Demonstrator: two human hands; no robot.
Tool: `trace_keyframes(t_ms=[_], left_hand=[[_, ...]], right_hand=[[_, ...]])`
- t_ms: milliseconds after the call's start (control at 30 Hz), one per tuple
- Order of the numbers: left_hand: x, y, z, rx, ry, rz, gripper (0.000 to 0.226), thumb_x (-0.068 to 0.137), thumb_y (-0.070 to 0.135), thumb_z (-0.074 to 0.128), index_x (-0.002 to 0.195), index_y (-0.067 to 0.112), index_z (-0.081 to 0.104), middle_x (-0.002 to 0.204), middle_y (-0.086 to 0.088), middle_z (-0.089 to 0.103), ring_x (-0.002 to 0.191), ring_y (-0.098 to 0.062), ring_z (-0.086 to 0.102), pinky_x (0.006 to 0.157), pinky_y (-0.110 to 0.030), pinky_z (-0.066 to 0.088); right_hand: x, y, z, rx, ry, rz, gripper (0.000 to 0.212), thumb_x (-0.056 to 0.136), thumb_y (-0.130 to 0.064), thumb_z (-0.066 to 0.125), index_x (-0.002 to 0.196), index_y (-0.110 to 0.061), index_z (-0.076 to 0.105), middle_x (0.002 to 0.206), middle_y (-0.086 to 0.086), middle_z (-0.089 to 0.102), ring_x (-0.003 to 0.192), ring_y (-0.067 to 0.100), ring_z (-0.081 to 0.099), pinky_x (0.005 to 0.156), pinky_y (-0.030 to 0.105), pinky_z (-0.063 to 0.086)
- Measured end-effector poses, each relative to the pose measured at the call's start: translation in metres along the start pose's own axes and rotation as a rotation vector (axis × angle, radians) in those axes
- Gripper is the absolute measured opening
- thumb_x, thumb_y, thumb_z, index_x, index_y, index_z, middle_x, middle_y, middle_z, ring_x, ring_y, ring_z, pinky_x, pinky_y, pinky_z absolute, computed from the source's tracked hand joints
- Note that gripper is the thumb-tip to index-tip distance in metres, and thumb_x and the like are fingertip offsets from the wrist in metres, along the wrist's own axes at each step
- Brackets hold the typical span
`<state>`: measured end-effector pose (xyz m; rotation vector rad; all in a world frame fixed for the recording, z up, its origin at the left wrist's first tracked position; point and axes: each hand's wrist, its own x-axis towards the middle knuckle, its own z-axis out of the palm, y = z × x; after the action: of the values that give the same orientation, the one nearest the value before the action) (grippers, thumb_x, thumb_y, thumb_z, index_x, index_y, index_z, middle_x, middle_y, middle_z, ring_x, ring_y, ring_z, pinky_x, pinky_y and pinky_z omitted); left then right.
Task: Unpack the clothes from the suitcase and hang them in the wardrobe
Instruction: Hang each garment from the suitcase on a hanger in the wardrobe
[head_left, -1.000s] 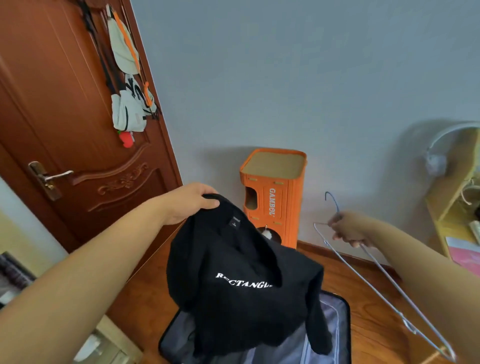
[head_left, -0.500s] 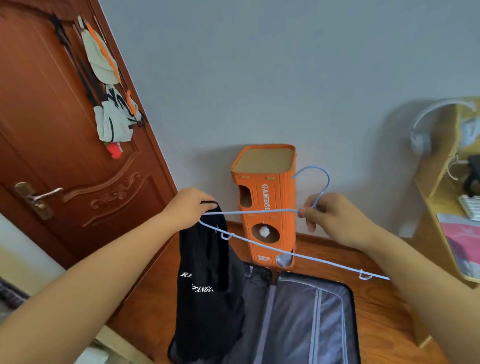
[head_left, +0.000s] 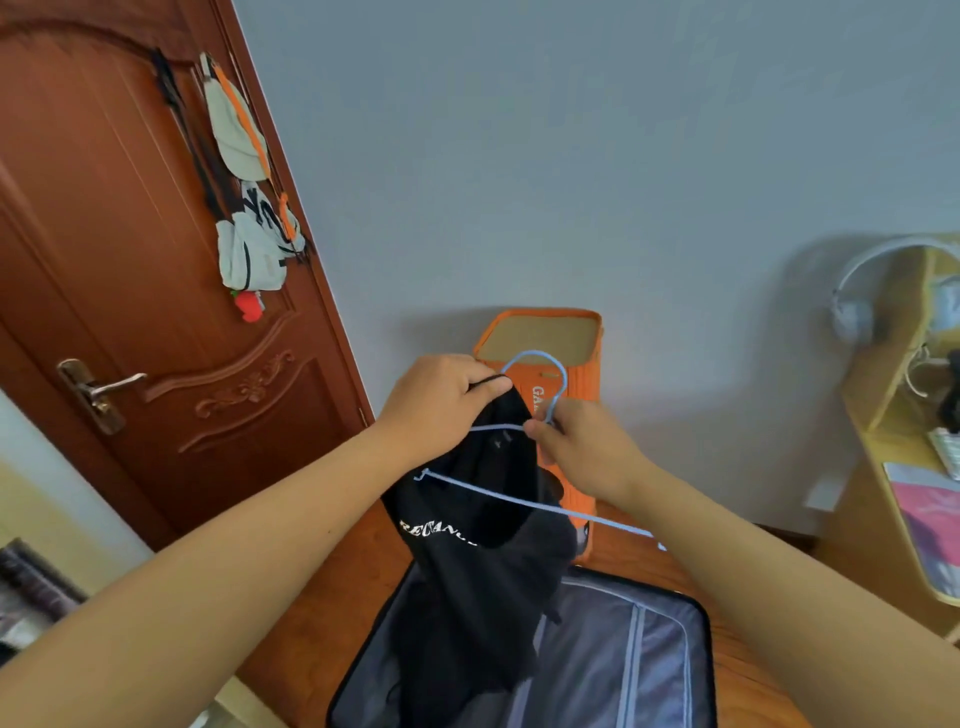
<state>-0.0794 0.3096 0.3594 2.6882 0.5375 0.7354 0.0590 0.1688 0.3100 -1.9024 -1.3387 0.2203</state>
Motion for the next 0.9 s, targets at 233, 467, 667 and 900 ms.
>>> trace_keyframes(t_ms=[233, 467, 667, 900], left_hand=[[0.021, -0.015, -0.033, 0.412, -0.107, 0.112, 0.036, 0.105, 0.041, 0.047, 0.107, 0.021, 0.077, 0.083, 0.005, 0.059, 0.081, -0.019, 0.059, 0.068, -0.037, 0.045], [0.025, 0.008, -0.012, 0.077, -0.041, 0.052, 0.022, 0.101, 0.03, 0.062, 0.109, 0.019, 0.08, 0.079, 0.016, 0.062, 0.081, -0.011, 0.061, 0.067, -0.014, 0.037], [0.027, 0.042, -0.011, -0.234, 0.022, -0.023, 0.022, 0.101, 0.032, 0.062, 0.099, 0.02, 0.081, 0.091, -0.004, 0.077, 0.09, -0.02, 0.07, 0.083, -0.032, 0.051], [0.018, 0.057, -0.014, 0.007, -0.187, 0.121, 0.04, 0.103, 0.039, 0.055, 0.094, 0.004, 0.071, 0.081, -0.015, 0.065, 0.074, -0.026, 0.058, 0.074, -0.051, 0.049]], right_hand=[[-0.019, -0.001, -0.065, -0.144, 0.283, -0.09, 0.025, 0.096, -0.033, 0.059, 0.071, -0.026, 0.059, 0.062, 0.002, 0.064, 0.066, 0.026, 0.06, 0.064, 0.04, 0.049], [-0.029, 0.014, -0.044, -0.166, 0.106, -0.009, 0.032, 0.098, -0.033, 0.058, 0.068, -0.02, 0.054, 0.067, 0.002, 0.065, 0.07, 0.023, 0.061, 0.064, 0.037, 0.043], [-0.037, 0.01, -0.022, 0.295, 0.086, 0.086, 0.034, 0.099, -0.02, 0.059, 0.067, -0.006, 0.06, 0.055, 0.004, 0.061, 0.047, 0.006, 0.05, 0.055, 0.021, 0.039], [-0.04, -0.007, -0.022, 0.448, 0.224, 0.001, 0.037, 0.099, -0.018, 0.059, 0.067, -0.001, 0.062, 0.05, -0.001, 0.053, 0.047, 0.005, 0.043, 0.053, 0.016, 0.033]])
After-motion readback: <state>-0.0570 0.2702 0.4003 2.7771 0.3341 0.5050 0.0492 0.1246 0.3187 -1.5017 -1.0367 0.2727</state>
